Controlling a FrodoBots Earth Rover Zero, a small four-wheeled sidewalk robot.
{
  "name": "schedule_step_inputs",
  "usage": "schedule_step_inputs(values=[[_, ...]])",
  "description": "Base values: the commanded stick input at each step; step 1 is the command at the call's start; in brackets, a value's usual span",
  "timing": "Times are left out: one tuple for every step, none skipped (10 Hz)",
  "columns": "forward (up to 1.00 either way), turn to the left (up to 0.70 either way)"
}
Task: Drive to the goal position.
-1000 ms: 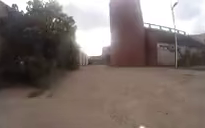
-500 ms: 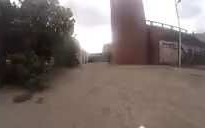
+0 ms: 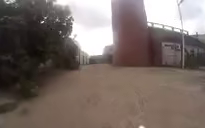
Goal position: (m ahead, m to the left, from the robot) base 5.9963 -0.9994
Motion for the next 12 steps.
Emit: schedule_step_inputs(values=[[0.7, 0.0], [0.7, 0.0], [0.7, 0.0], [0.7, 0.0], [0.7, 0.0], [0.7, 0.0], [0.7, 0.0], [0.7, 0.0], [0.7, 0.0], [0.7, 0.0], [0.7, 0.0], [0.7, 0.0]])
